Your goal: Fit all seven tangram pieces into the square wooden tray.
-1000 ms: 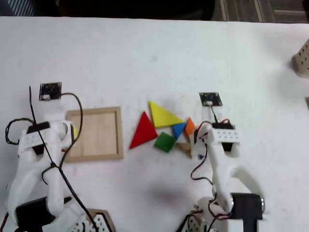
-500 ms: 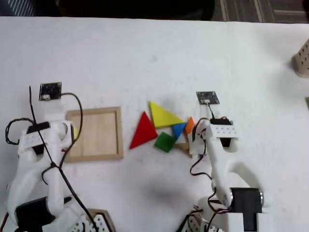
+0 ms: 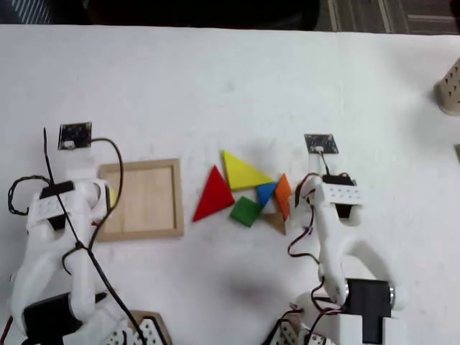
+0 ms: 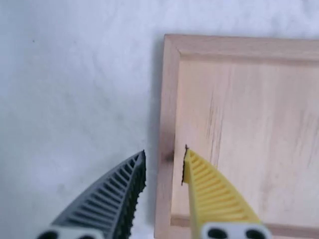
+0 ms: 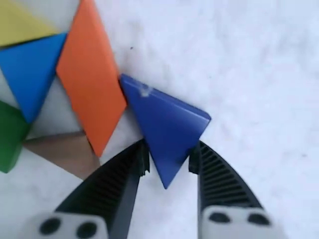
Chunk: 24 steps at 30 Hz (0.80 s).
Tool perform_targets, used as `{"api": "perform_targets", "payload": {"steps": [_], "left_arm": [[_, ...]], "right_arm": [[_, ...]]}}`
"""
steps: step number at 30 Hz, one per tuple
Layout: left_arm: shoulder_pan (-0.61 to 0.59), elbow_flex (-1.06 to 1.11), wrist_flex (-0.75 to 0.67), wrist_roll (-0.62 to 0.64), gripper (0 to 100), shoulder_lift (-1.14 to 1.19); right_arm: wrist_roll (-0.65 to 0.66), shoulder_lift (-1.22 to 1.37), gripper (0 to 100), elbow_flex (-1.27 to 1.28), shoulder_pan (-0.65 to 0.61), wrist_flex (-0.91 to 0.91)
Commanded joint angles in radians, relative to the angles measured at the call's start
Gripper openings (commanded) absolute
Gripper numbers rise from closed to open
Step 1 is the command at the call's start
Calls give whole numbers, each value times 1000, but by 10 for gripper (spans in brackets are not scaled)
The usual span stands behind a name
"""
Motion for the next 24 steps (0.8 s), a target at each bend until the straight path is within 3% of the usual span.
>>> {"api": "perform_targets", "payload": {"steps": [1, 4, 8, 17, 21, 24], "left_arm": [[12, -5, -28, -12, 151, -41], [12, -5, -28, -12, 151, -41], [12, -5, -28, -12, 151, -41], [12, -5, -29, -12, 151, -41], [12, -5, -29, -12, 151, -41], [12, -5, -29, -12, 151, -41]], "right_arm": [[21, -2, 129, -66, 30, 36], [23, -1, 217, -124, 15, 114], [141, 8, 320, -164, -38, 122], [172, 90, 325, -146, -50, 7], [293, 180, 313, -212, -48, 51], [299, 232, 269, -261, -48, 94]]}}
